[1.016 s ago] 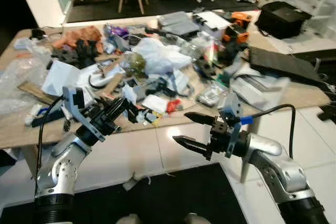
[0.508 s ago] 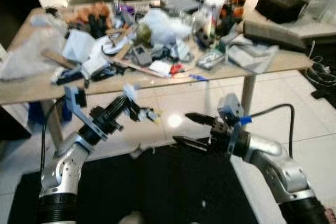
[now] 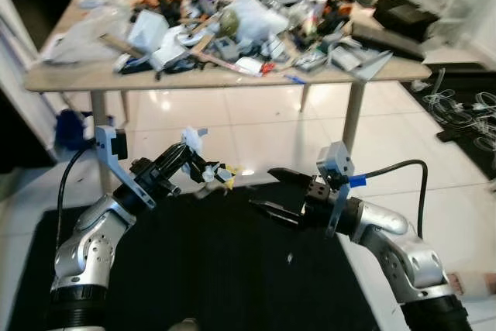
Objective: Picking trash to rubbish bin
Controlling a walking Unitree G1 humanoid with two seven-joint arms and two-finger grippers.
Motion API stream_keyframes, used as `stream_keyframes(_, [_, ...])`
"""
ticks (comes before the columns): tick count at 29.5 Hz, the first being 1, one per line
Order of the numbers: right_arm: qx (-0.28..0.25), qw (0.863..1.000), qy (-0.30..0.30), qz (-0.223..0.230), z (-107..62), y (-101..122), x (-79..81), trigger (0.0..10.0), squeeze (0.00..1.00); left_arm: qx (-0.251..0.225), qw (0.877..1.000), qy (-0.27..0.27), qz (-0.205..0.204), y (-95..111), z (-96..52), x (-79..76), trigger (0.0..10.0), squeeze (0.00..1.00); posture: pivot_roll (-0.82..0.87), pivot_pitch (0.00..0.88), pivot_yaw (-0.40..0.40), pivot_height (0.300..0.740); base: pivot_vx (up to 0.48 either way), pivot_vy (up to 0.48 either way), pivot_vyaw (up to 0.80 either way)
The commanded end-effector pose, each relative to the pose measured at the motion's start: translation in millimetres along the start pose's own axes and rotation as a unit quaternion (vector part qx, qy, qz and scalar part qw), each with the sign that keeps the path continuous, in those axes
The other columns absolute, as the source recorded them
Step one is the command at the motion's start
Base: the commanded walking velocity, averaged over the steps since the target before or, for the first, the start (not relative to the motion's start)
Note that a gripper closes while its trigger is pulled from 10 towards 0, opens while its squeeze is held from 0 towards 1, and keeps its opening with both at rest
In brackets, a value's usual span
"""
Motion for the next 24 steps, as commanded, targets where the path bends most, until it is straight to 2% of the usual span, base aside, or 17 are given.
stream_keyframes(1, [0.0,1.0,0.001,-0.007,1.6,2.2,0.7,10.0,0.0,0.007,1.0,-0.006,0.009,0.3,2.4,-2.6,10.0,0.0,0.0,0.0,-0.004,0.74,0.0,0.0,0.0])
stream_keyframes(19, [0.002,1.0,-0.003,-0.002,2.9,1.9,0.3,10.0,0.0,0.003,1.0,-0.014,0.009,2.3,6.0,-5.0,10.0,0.0,0.01,0.0,-0.003,0.74,0.0,0.0,0.0])
stream_keyframes(24, [0.009,1.0,-0.004,-0.003,3.1,0.7,0.2,10.0,0.0,0.004,1.0,-0.016,0.009,1.8,6.8,-5.7,10.0,0.0,0.01,0.0,-0.003,0.74,0.0,0.0,-0.69])
Point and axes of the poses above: a point about 5 cm out from each wrist's last joint towards the gripper, its own z axis pointing out of the wrist towards the gripper, its own y axis along the axis of the wrist's last joint, x = y × z, the point moved 1 cm from there along z, pointing out of the wrist towards the gripper
